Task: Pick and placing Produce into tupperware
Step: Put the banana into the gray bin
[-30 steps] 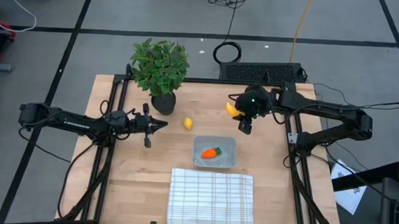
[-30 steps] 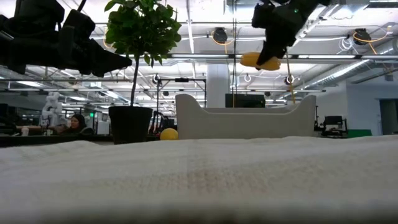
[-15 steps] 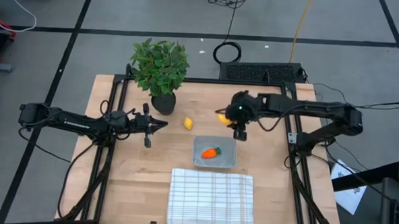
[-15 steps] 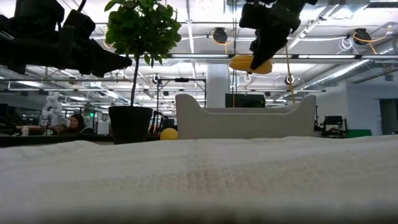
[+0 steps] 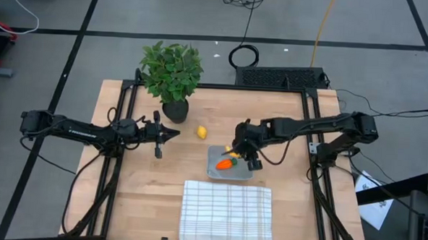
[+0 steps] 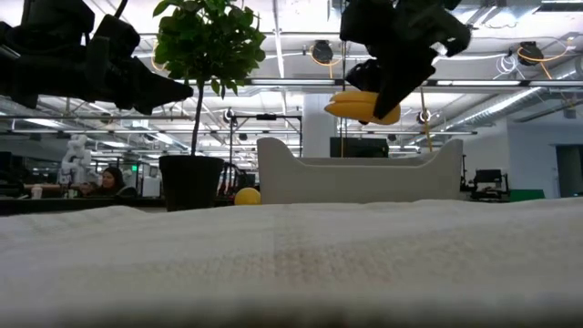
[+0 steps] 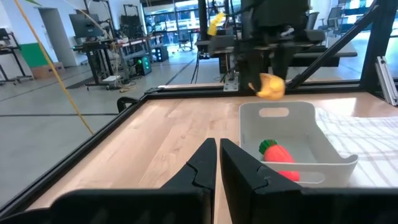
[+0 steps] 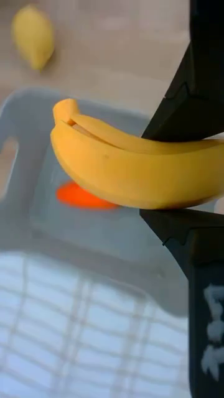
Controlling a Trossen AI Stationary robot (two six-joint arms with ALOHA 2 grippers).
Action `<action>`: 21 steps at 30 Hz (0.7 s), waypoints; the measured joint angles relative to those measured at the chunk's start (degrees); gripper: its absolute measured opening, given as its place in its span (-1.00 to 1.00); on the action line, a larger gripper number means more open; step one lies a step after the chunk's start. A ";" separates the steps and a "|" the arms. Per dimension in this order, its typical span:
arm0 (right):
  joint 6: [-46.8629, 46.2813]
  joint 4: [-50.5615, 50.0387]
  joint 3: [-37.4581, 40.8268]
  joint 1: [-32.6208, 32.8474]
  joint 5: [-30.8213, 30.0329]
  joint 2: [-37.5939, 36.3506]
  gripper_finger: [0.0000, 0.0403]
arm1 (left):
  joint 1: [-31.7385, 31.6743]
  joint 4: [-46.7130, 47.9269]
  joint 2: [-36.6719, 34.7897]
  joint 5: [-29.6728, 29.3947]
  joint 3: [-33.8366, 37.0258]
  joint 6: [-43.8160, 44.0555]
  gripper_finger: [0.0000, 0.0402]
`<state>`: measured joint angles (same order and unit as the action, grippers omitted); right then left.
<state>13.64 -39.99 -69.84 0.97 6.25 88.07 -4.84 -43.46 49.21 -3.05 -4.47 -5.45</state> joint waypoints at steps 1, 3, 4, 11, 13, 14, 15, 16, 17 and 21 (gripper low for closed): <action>0.68 0.27 0.35 0.55 0.01 -0.04 -0.31 | 0.00 0.00 0.00 0.00 0.00 0.00 -0.87; 1.95 2.00 1.57 1.39 0.01 -0.15 -0.31 | 0.00 0.00 0.00 0.00 0.00 0.00 -0.87; 2.46 3.03 2.30 1.72 0.01 -0.11 -0.31 | 0.00 0.00 0.00 0.00 0.00 0.00 -0.87; 4.01 11.30 8.98 3.02 0.01 -0.04 -0.31 | 0.00 -0.02 0.00 0.02 0.00 0.05 -0.87; 4.00 13.54 10.32 3.02 0.01 -0.07 -0.31 | 0.00 0.00 0.00 0.02 0.00 0.44 -0.87; 4.02 14.62 11.01 3.00 0.01 -0.11 -0.31 | 0.00 -0.02 0.01 0.04 0.00 0.71 -0.87; 4.04 15.43 11.73 3.00 0.01 -0.11 -0.31 | 0.00 -0.02 0.00 0.04 0.00 1.06 -0.87; 4.12 15.81 12.28 3.04 0.01 -0.07 -0.31 | 0.00 -0.02 0.00 0.04 0.00 1.23 -0.87; 4.18 16.24 12.68 3.18 -0.01 -0.05 -0.31 | 0.00 -0.02 0.00 0.04 0.00 1.43 -0.87; 4.17 19.19 13.86 4.24 0.04 -0.15 -0.31 | 0.00 -0.02 0.00 0.04 0.00 1.69 -0.87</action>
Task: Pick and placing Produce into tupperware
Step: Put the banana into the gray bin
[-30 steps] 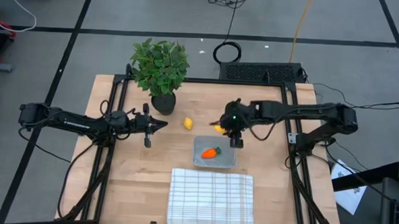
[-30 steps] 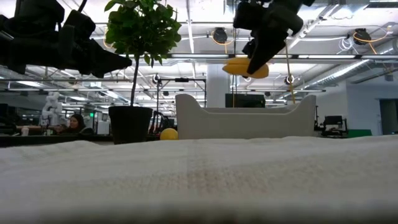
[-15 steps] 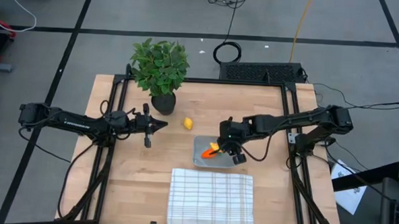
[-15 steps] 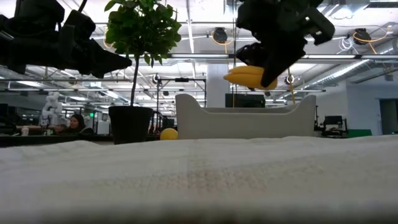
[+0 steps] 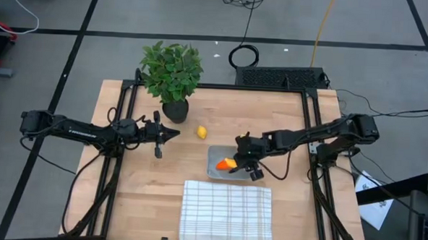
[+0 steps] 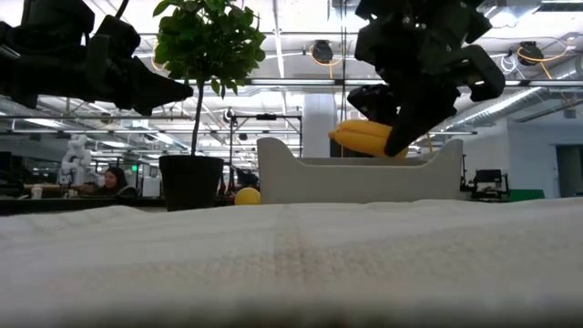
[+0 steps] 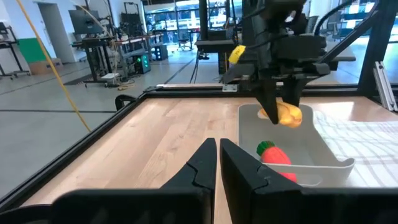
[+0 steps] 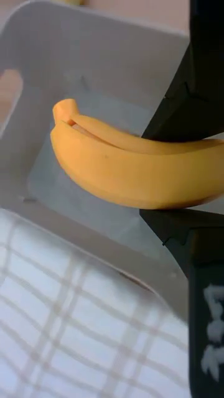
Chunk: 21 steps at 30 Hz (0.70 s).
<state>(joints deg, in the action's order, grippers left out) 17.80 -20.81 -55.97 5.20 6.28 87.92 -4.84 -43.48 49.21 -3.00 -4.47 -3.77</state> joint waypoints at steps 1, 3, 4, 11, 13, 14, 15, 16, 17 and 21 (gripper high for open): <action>0.00 0.59 0.42 0.34 0.00 0.04 -0.31 | 0.00 0.00 0.01 0.02 0.00 0.06 -0.87; -0.06 1.59 1.11 0.91 0.00 0.09 -0.31 | 0.00 0.00 0.00 0.02 0.00 0.11 -0.87; -0.19 2.31 1.28 1.11 0.00 0.09 -0.31 | 0.00 0.00 0.01 0.02 0.00 0.22 -0.87; -0.60 5.53 1.51 2.02 0.00 0.09 -0.31 | 0.00 0.00 0.00 0.06 0.00 0.86 -0.87; -0.62 6.59 1.50 2.02 0.00 0.09 -0.31 | 0.00 0.00 0.00 0.06 0.00 0.87 -0.87; -0.81 6.63 1.50 2.02 0.02 0.09 -0.31 | 0.00 0.00 0.02 0.06 0.00 0.87 -0.87; -1.24 6.69 1.50 2.02 0.02 0.09 -0.31 | 0.00 0.00 0.01 0.08 0.00 0.87 -0.87; -1.81 6.93 1.50 2.02 0.02 0.09 -0.31 | 0.00 0.00 0.00 0.09 0.00 0.87 -0.87; -2.19 7.13 1.50 2.02 0.10 0.09 -0.31 | 0.00 0.00 0.00 0.08 0.00 0.87 -0.87; -2.84 7.81 1.50 2.02 2.27 0.11 -0.31 | 0.00 0.00 0.01 0.10 0.00 0.87 -0.87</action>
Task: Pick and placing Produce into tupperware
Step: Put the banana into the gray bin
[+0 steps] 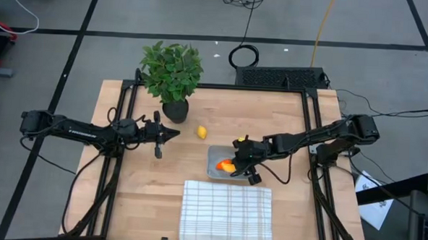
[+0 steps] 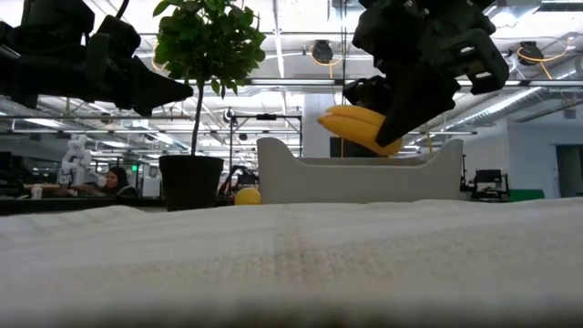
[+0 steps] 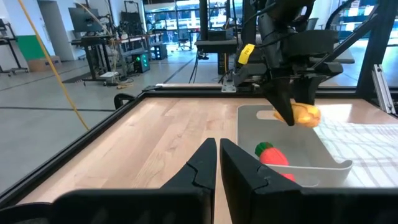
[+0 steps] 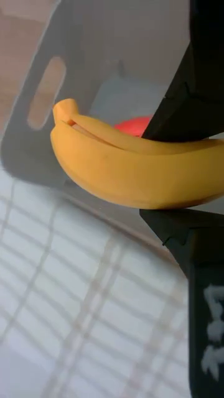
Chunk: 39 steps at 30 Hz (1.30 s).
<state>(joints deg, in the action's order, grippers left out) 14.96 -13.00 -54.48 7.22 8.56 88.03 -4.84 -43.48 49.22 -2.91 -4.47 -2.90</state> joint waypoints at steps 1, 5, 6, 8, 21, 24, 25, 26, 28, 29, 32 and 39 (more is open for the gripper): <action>-0.25 0.49 0.00 0.00 0.28 0.22 -0.31 | 0.00 0.00 -0.01 0.01 0.00 0.00 -0.87; -0.78 0.60 0.00 0.00 0.28 1.79 -0.31 | 0.00 0.00 -0.01 0.01 0.00 0.00 -0.87; -0.78 1.05 0.00 0.00 0.28 2.24 -0.31 | 0.00 0.00 0.01 0.03 0.00 0.00 -0.87; -0.83 0.99 0.00 0.00 0.26 3.31 -0.31 | 0.00 -0.01 -0.01 0.10 0.00 0.06 -0.87; -0.45 0.75 0.00 0.00 0.28 7.56 -0.31 | 0.04 0.39 0.00 0.38 0.00 0.24 -0.87; -0.37 0.73 0.00 0.00 0.30 8.31 -0.31 | 0.04 0.39 0.01 0.38 0.00 0.24 -0.87; -0.32 0.64 0.00 0.00 0.29 8.46 -0.31 | 0.06 0.39 0.01 0.38 0.00 0.24 -0.87; -0.23 0.36 0.00 0.00 0.28 8.50 -0.31 | 0.04 0.38 0.01 0.38 0.00 0.24 -0.87; -0.13 0.27 0.00 0.00 0.28 8.47 -0.31 | 0.04 0.39 0.02 0.38 0.00 0.24 -0.87; -0.13 0.40 0.00 0.00 0.29 8.46 -0.31 | 0.04 0.39 -0.01 0.38 0.00 0.24 -0.87; -0.13 0.26 0.00 0.00 0.31 8.46 -0.31 | 0.04 0.39 -0.01 0.36 0.00 0.24 -0.87; -0.20 -0.11 0.00 -0.06 0.34 8.46 -0.30 | 0.04 0.40 -0.01 0.38 0.00 0.44 -0.87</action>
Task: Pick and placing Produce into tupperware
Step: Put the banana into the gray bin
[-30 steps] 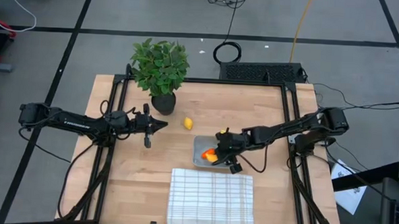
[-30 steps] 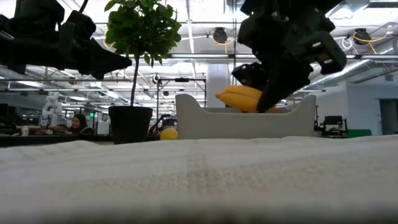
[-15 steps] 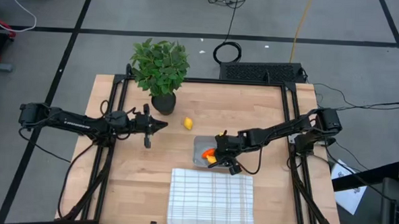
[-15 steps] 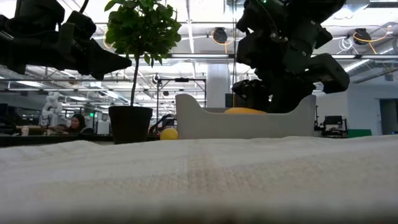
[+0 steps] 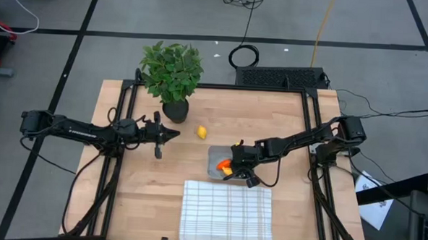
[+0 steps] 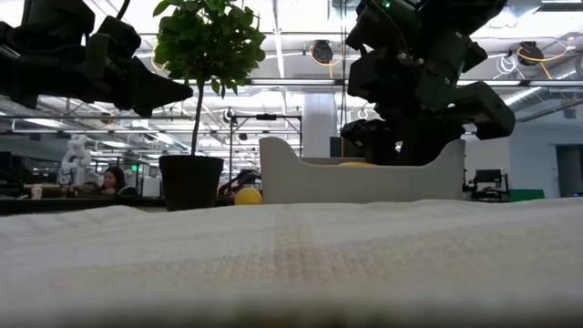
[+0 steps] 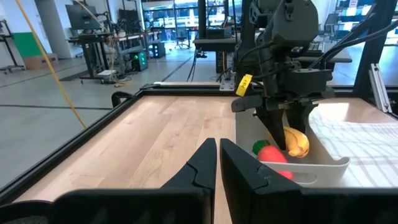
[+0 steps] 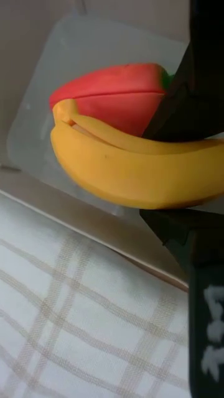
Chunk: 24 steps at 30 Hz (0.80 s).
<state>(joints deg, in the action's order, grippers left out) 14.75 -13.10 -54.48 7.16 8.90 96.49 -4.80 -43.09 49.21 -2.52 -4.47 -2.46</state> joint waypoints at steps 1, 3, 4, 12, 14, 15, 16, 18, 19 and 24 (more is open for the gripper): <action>-0.03 0.00 0.00 0.02 0.00 0.00 -0.30 | 0.02 0.01 0.01 0.00 0.00 -0.01 -0.87; -0.19 0.02 0.00 -0.01 -0.02 0.00 -0.28 | 0.00 0.01 0.00 0.00 0.00 -0.02 -0.87; -0.38 0.09 0.00 -0.03 -0.02 0.00 -0.27 | 0.01 0.02 0.01 0.00 0.00 -0.02 -0.87; -1.48 -0.03 -0.02 -0.05 -0.01 0.00 -0.18 | 0.00 0.00 0.02 0.00 0.00 -0.02 -0.87; -1.72 -0.04 -0.02 -0.05 0.01 0.00 -0.17 | 0.01 0.02 0.01 -0.01 0.00 -0.02 -0.87; -1.88 -0.11 -0.02 -0.05 0.01 0.00 -0.17 | 0.00 0.02 0.00 -0.01 0.00 -0.02 -0.87; -1.89 -0.18 -0.02 -0.05 0.01 0.00 -0.17 | 0.00 0.02 0.00 -0.02 0.00 -0.02 -0.87; -1.86 -0.21 -0.02 -0.05 -0.01 0.00 -0.17 | 0.01 0.02 0.00 -0.01 0.00 -0.02 -0.87; -1.83 -0.15 -0.02 -0.05 -0.02 0.00 -0.17 | 0.00 0.02 0.00 -0.02 0.00 -0.02 -0.87; -1.65 -0.11 -0.11 -0.05 -2.75 -0.88 -0.19 | 0.00 0.02 0.01 -0.01 0.00 -0.02 -0.87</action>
<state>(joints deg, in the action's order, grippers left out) 13.10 -13.21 -54.58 7.12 6.15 95.61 -4.80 -43.07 49.22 -2.53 -4.47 -2.48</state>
